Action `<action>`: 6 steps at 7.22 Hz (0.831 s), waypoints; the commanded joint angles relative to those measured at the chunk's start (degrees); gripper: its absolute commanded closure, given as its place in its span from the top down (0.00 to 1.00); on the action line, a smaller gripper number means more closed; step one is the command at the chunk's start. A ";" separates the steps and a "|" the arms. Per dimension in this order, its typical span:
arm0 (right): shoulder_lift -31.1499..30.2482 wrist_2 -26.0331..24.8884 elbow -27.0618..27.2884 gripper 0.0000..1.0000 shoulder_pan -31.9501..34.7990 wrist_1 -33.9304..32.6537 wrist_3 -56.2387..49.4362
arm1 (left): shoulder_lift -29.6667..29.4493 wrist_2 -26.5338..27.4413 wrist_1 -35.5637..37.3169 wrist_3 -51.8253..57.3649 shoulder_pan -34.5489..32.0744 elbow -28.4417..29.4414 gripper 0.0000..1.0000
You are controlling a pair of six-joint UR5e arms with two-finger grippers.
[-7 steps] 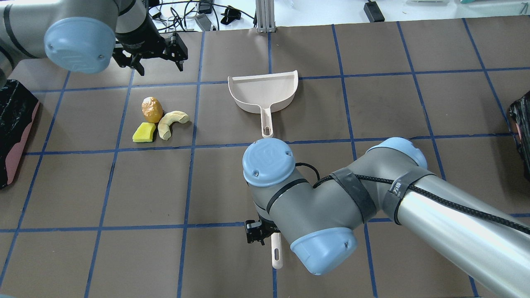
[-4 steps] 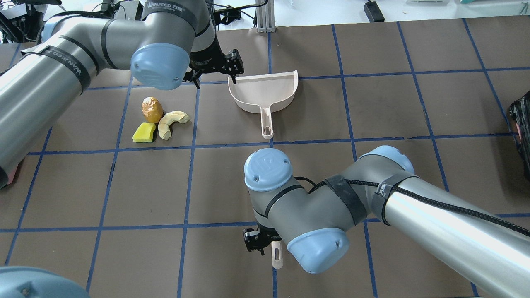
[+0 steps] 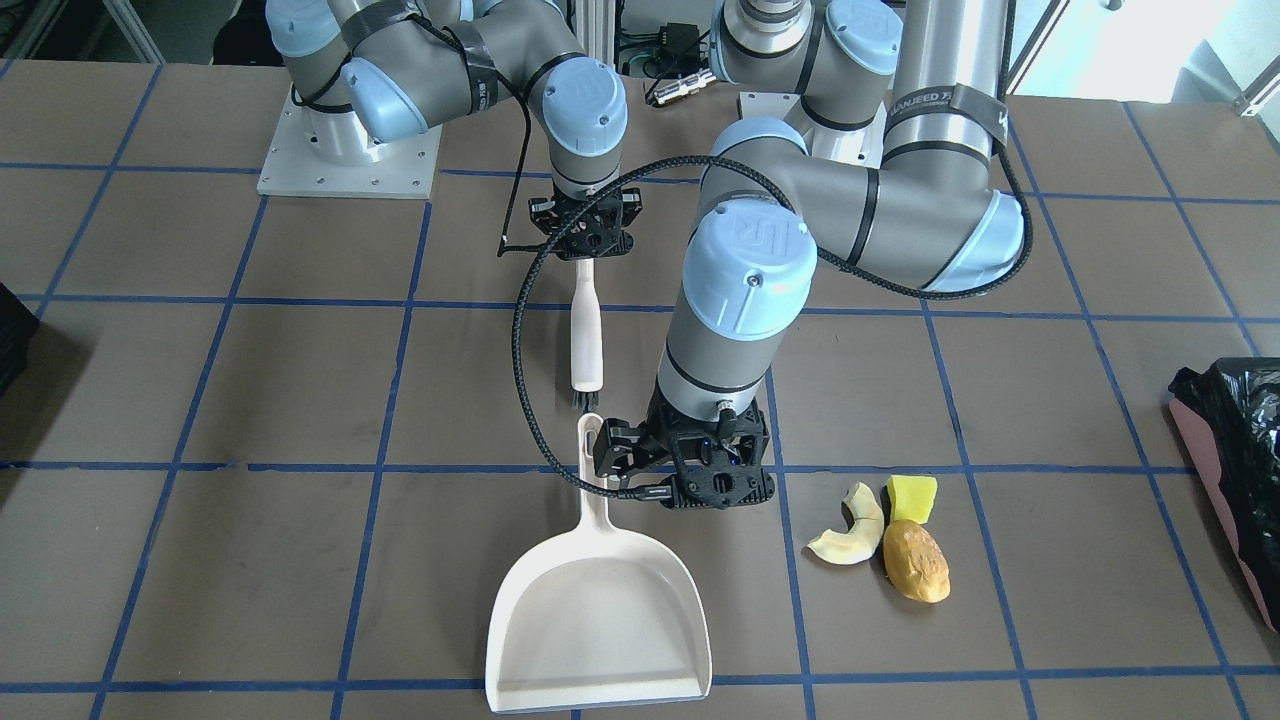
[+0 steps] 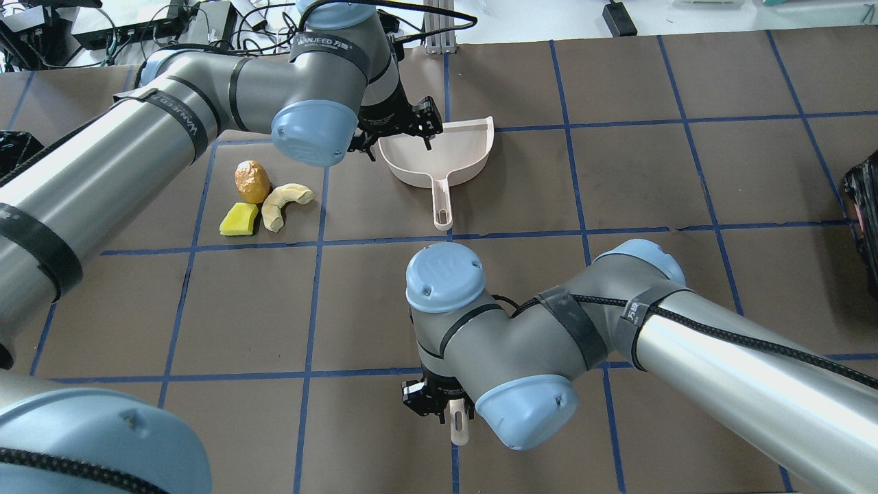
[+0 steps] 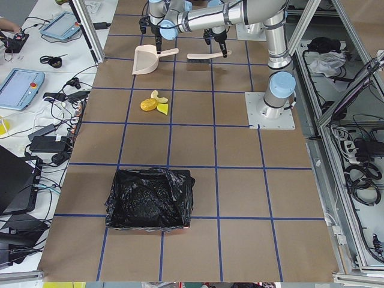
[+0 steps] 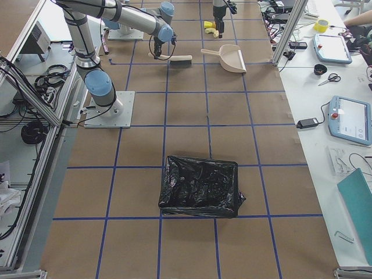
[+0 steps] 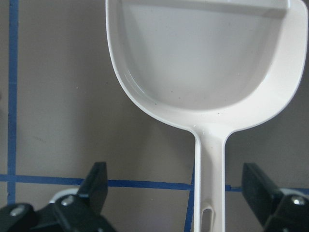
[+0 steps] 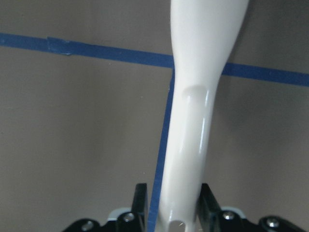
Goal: Sweep and dump trash in nearest bin
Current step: 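Reach the left gripper to the white dustpan handle and grasp it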
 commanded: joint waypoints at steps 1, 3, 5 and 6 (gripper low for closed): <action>-0.16 0.07 -0.01 0.00 -0.13 0.13 0.11 | -3.32 -0.42 0.64 -0.70 -1.93 0.10 1.00; -0.95 -0.28 -0.10 0.00 -0.22 0.48 1.94 | -4.39 -0.59 0.73 -2.02 -3.08 0.28 1.00; -2.62 -0.72 0.16 0.00 -0.13 0.83 6.06 | -5.17 -0.68 0.55 -2.11 -3.43 -0.07 1.00; -3.75 -0.72 0.25 0.00 -0.22 0.83 8.26 | -5.61 -0.77 0.46 -2.37 -4.22 -0.25 1.00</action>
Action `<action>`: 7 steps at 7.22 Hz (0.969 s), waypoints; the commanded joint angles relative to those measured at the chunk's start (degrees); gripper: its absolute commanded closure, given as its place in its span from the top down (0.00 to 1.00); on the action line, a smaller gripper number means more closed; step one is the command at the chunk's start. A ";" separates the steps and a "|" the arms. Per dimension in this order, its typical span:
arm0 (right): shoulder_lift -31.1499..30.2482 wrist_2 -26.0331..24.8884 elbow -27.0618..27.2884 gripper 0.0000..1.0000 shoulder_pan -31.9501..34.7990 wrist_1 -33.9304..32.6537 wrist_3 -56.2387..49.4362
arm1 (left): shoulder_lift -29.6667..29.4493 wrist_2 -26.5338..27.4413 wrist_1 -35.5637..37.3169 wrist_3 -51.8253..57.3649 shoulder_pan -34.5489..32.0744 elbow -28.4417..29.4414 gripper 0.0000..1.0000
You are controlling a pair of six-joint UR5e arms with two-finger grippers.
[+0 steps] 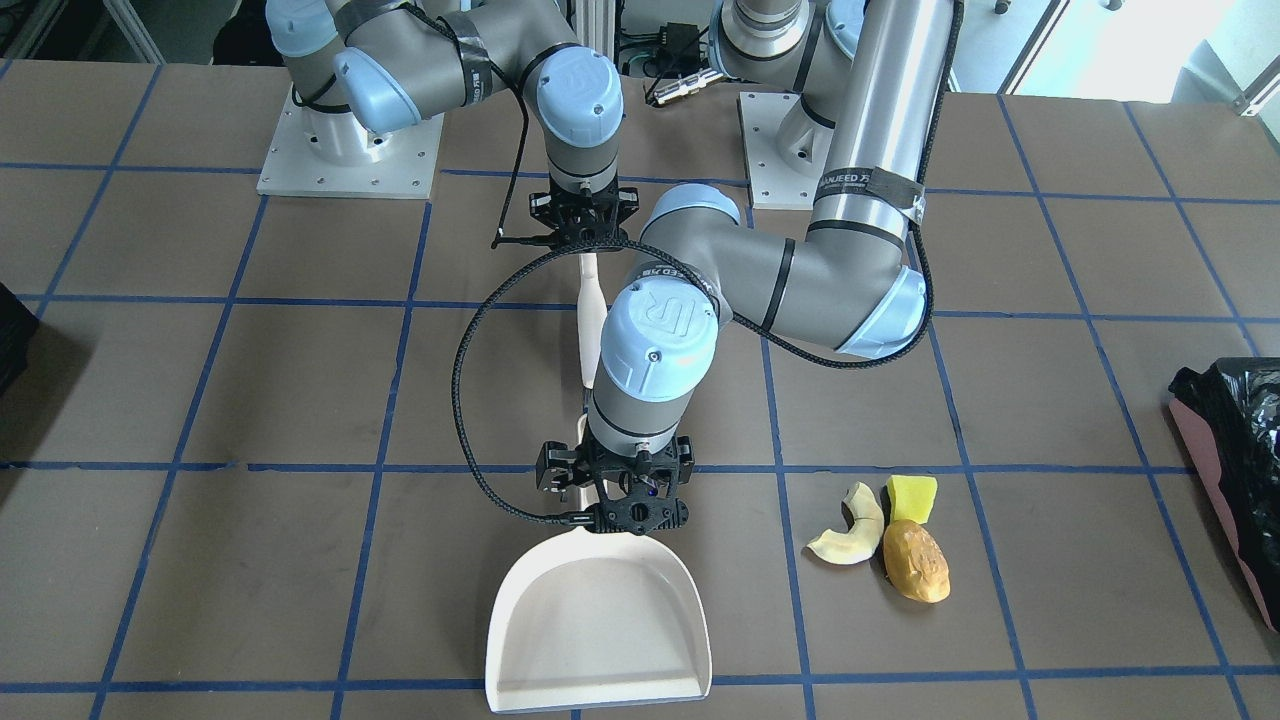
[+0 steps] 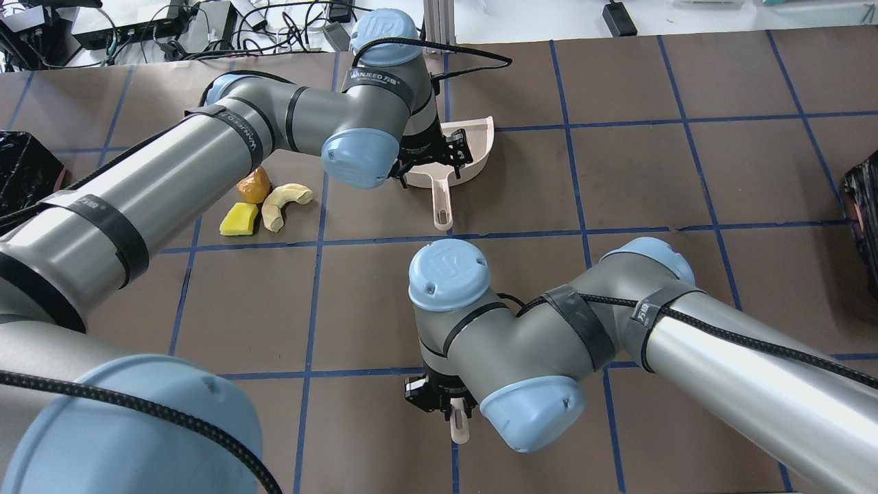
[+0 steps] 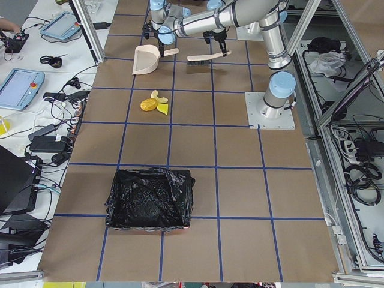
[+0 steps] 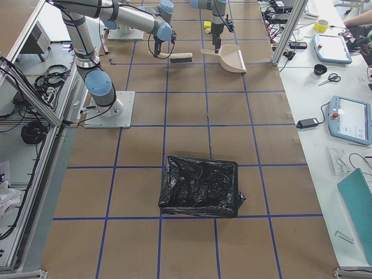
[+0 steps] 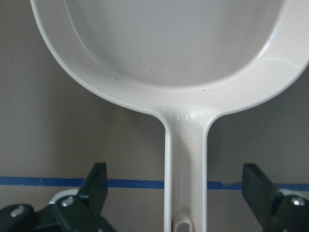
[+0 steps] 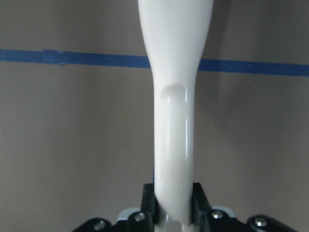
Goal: Sweep and dump trash in nearest bin
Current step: 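Reach the left gripper to the white dustpan handle and grasp it, then lift the dustpan with the left gripper while the right gripper raises the brush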
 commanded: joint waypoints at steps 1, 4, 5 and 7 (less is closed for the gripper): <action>-2.21 0.37 0.31 0.00 -0.03 0.33 5.48 | -0.50 -0.10 -0.54 -1.27 -1.66 -0.23 1.00; -2.13 0.47 0.23 0.00 -0.03 -0.19 17.00 | 0.64 0.42 -1.25 -0.85 -2.46 -2.42 0.48; -2.04 0.47 0.22 0.00 -0.03 -0.28 17.28 | 1.25 0.43 -2.03 -0.85 -2.46 -2.52 0.20; -2.04 0.47 0.22 0.00 -0.03 -0.28 17.37 | 2.39 0.16 -3.96 -0.15 -2.20 -1.99 0.00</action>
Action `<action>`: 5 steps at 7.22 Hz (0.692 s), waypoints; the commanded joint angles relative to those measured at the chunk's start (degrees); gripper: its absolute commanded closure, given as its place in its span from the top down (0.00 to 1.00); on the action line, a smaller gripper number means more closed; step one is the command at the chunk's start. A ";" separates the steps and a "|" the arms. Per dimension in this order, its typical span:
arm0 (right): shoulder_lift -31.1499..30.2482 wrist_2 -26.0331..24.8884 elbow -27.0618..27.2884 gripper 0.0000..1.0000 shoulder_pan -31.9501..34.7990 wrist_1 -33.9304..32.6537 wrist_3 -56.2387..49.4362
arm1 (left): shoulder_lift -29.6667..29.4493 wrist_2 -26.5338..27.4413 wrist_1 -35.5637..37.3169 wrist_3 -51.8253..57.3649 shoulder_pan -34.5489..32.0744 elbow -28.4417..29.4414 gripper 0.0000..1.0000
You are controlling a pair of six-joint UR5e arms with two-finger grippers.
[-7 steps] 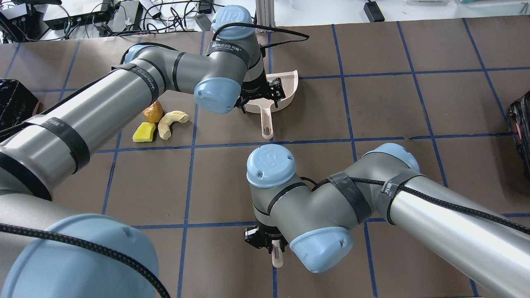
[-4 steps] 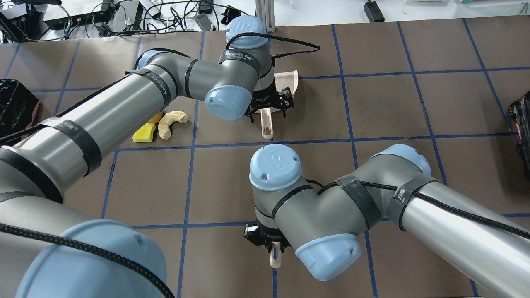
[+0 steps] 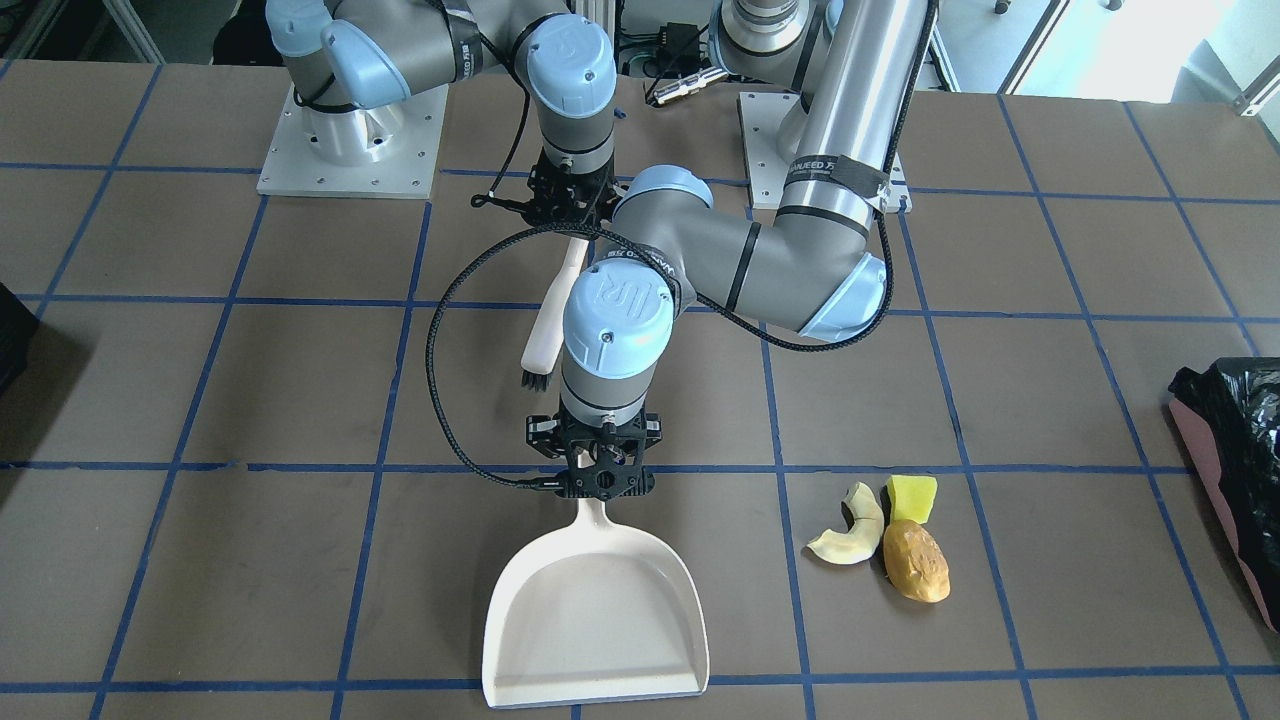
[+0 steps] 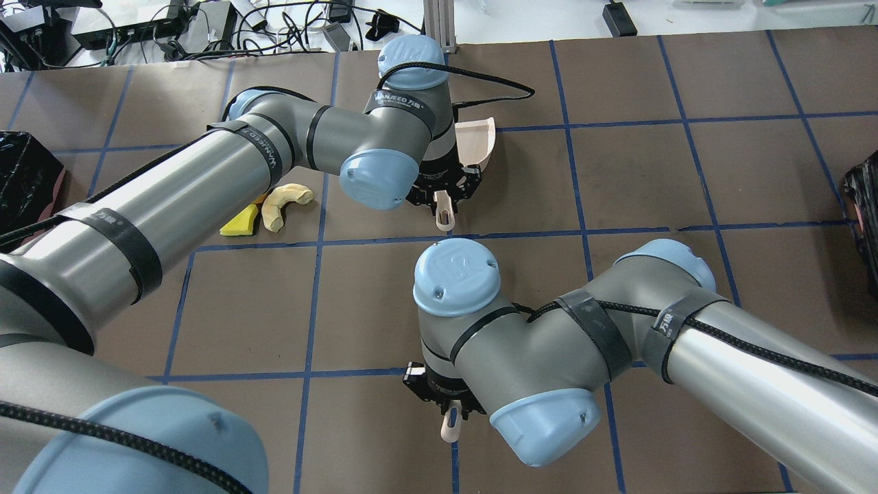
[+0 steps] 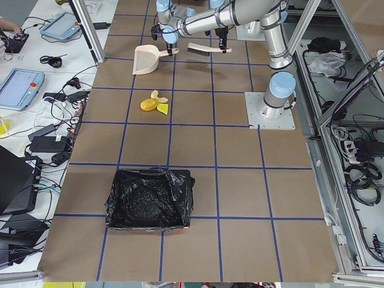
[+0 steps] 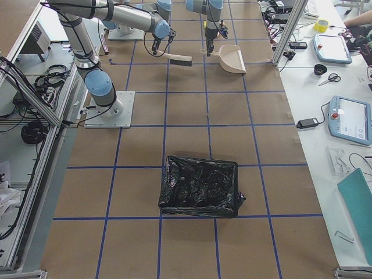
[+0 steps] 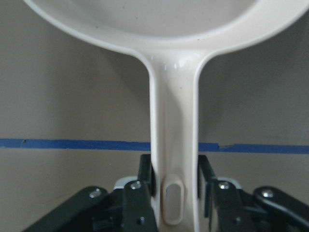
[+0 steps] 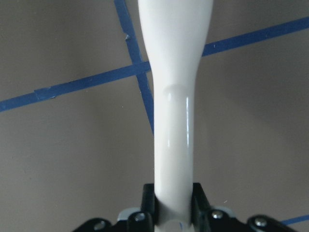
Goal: Sweep and dump trash in nearest bin
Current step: 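Lift the dustpan with the left gripper while the right gripper raises the brush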
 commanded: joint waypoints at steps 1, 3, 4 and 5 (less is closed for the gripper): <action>0.02 0.00 -0.01 0.00 0.00 -0.11 0.44 | 0.65 -0.07 -1.15 0.46 0.16 0.10 0.00; 0.36 -0.78 -0.62 0.00 0.09 -0.80 2.46 | 2.05 0.62 -1.15 3.51 1.38 0.45 0.00; 0.63 -0.96 -2.19 0.00 0.09 -2.46 2.73 | 3.02 0.72 -1.32 8.58 4.17 0.19 0.00; 2.37 -1.49 -4.55 0.00 0.00 -2.48 3.60 | 4.33 0.63 -2.98 14.47 8.12 0.01 0.00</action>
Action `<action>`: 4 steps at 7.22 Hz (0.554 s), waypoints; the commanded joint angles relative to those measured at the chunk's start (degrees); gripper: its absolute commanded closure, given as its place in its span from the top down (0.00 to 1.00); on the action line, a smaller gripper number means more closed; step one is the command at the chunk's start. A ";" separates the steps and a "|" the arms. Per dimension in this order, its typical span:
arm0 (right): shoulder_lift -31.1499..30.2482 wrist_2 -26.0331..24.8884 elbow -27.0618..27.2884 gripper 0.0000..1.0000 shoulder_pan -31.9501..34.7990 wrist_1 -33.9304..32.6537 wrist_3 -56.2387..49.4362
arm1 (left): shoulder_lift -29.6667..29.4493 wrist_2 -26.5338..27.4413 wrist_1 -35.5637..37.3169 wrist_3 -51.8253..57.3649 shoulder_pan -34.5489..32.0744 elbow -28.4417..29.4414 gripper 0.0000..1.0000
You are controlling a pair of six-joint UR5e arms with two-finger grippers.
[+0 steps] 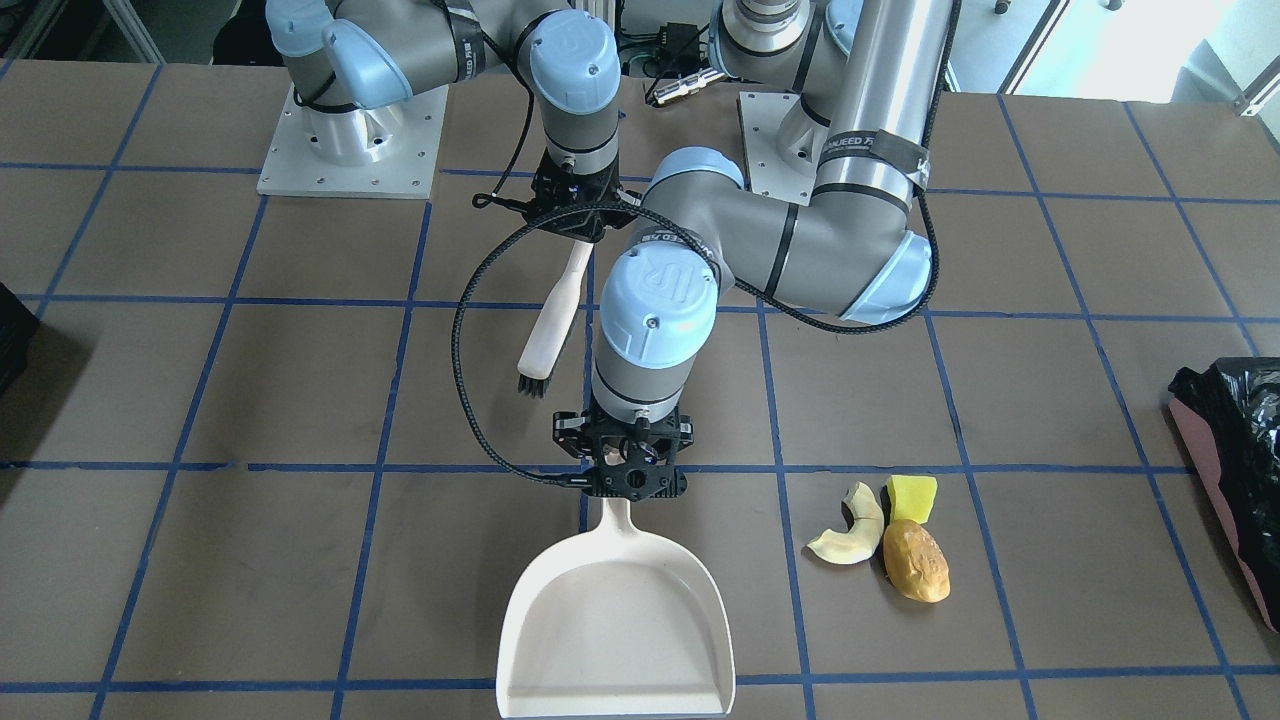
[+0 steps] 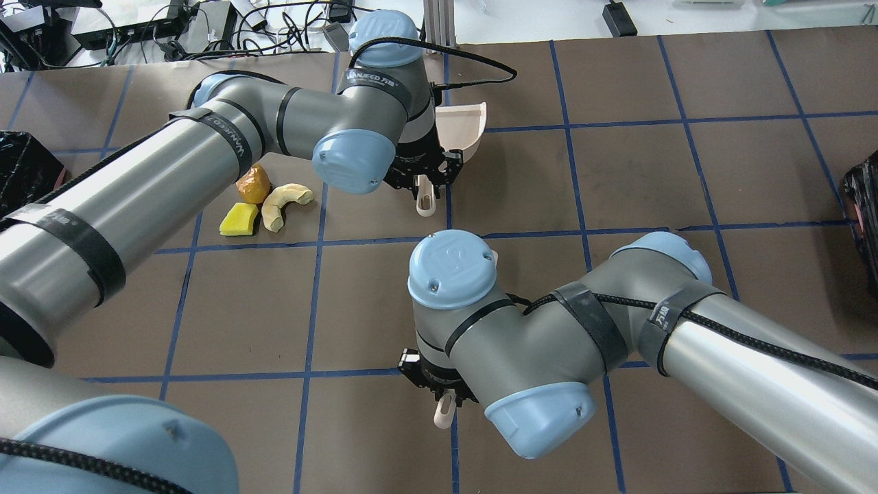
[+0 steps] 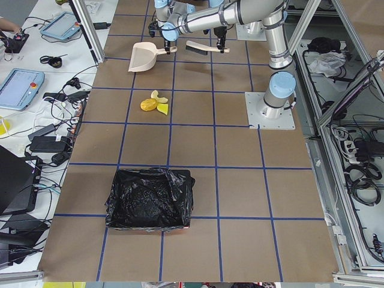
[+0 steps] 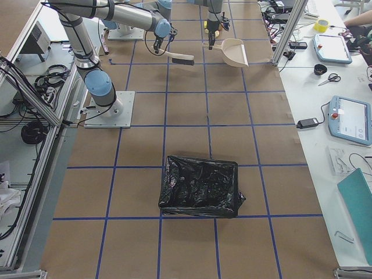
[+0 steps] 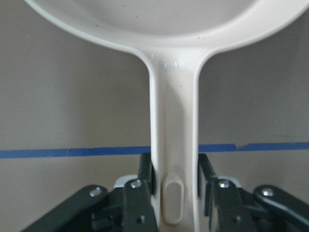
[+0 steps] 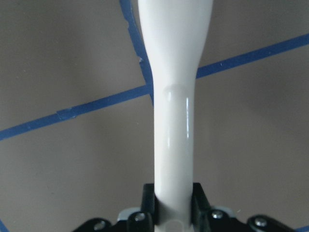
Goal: Sweep and dump trash in nearest bin
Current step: 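Lift the dustpan with the left gripper while the right gripper raises the brush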
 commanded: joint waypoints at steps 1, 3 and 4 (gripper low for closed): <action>3.11 -3.96 -4.30 0.00 -0.14 -0.65 5.23 | 2.98 0.12 -2.77 11.40 7.23 -0.36 0.00; 7.41 -3.73 -9.47 0.00 -0.06 -0.65 9.29 | 5.35 5.45 -6.54 20.55 12.51 -0.54 0.00; 11.09 -3.90 -13.85 0.00 -0.06 -0.39 9.92 | 7.02 6.44 -9.52 25.12 14.62 -0.11 0.00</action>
